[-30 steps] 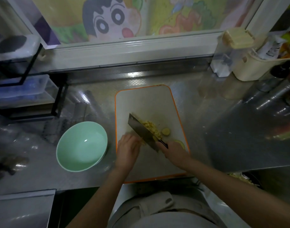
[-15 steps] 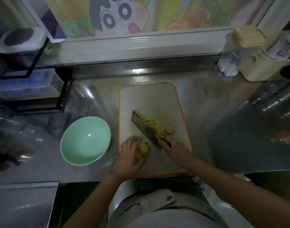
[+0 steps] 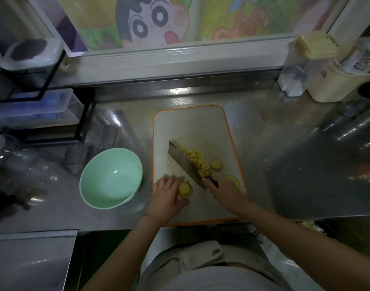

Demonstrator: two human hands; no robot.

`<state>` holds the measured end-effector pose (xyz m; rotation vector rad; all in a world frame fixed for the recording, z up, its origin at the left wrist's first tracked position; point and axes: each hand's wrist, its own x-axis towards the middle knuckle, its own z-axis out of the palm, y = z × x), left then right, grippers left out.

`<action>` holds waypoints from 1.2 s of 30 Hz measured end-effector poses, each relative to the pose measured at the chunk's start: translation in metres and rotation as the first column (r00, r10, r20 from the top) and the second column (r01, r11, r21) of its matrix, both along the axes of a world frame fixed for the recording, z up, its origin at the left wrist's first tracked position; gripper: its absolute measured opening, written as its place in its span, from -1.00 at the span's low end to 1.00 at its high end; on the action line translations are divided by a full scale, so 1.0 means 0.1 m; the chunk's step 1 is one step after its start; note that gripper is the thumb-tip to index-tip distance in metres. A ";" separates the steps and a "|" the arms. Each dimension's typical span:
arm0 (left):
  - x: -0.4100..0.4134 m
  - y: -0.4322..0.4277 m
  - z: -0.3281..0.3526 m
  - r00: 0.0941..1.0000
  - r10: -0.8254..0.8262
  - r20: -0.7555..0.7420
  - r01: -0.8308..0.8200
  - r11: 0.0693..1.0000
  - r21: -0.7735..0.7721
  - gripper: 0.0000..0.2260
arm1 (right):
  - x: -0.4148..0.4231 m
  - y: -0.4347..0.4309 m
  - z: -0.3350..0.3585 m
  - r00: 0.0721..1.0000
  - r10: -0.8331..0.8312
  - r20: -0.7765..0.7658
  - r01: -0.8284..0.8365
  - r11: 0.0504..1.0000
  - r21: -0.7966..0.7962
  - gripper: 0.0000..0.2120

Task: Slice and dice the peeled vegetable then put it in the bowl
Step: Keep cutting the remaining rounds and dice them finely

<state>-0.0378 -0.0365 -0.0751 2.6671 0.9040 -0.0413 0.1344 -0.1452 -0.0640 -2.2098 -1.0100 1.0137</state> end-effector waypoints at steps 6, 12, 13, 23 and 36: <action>0.15 -0.02 0.05 0.999 -0.042 -0.023 0.043 0.998 0.046 -0.58 | -0.02 -0.03 0.05 1.000 -0.003 0.005 0.003 1.000 -0.003 -0.49; 0.11 0.06 0.12 0.998 0.040 0.045 -0.039 0.999 -0.020 -0.56 | -0.03 -0.05 0.06 1.000 -0.007 -0.017 0.006 1.000 -0.009 -0.51; 0.09 0.06 0.14 0.991 0.076 0.111 -0.072 0.997 -0.037 -0.59 | -0.03 -0.06 0.07 1.000 -0.010 -0.020 0.009 1.000 -0.007 -0.51; -0.27 0.03 0.07 0.968 0.230 0.101 -0.215 0.966 -0.141 -0.61 | -0.03 -0.05 0.04 1.000 -0.017 0.005 0.017 1.000 -0.020 -0.51; -0.32 0.11 0.11 0.908 0.390 0.155 -0.332 0.894 -0.303 -0.72 | -0.04 -0.06 0.04 1.000 -0.025 -0.013 0.024 1.000 -0.010 -0.52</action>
